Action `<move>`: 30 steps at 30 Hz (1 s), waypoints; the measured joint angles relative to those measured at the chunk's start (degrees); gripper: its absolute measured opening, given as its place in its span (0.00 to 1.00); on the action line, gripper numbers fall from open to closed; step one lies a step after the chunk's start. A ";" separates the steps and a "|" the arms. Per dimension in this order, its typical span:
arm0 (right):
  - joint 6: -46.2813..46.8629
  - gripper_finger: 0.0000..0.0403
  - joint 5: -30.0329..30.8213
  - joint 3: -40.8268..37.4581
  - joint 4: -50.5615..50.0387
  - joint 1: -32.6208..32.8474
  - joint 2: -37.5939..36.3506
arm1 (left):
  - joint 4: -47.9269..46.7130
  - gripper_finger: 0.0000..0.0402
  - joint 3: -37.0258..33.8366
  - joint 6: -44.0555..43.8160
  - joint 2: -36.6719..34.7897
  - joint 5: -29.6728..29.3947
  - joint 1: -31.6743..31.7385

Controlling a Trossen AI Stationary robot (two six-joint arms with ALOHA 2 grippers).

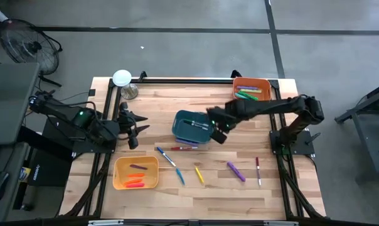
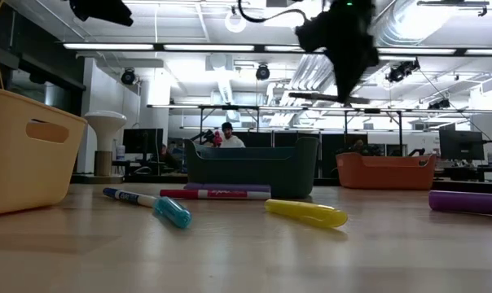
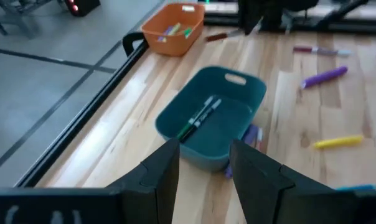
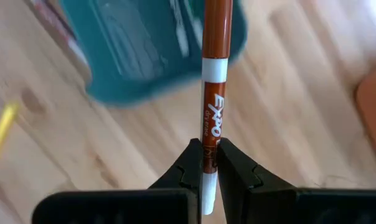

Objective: Pick & Place Markers
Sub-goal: Put the brown marker pen into the blue bin

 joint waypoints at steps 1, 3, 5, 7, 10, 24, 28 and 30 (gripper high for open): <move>-1.41 0.05 -0.03 1.10 0.26 -0.91 0.44 | 0.73 0.34 -0.59 -0.33 -0.78 -0.01 0.00; -4.47 0.05 -0.20 3.49 0.30 -2.58 1.90 | 1.02 0.34 -2.01 -1.31 -2.05 -0.07 0.00; -7.80 0.05 -0.65 6.08 0.29 -4.02 3.92 | 1.56 0.34 -3.29 -2.43 -3.03 -0.06 0.00; -10.92 0.05 -1.14 8.96 0.33 -5.18 6.58 | 1.51 0.34 -4.28 -3.52 -3.72 -0.02 0.00; -15.61 0.05 -1.97 13.47 0.11 -6.51 11.37 | 1.70 0.34 -5.14 -4.44 -4.82 -0.07 0.00; -24.31 0.05 -6.17 20.92 1.74 -7.51 27.89 | 1.77 0.34 -5.81 -5.55 -9.57 -1.77 -0.02; -24.35 0.05 -6.72 18.89 3.90 -7.38 29.06 | 1.40 0.34 -5.81 -5.51 -10.67 -1.94 -0.02; -24.57 0.04 -7.59 18.76 4.30 -7.41 29.38 | 1.29 0.34 -5.82 -5.31 -11.10 -2.21 -0.02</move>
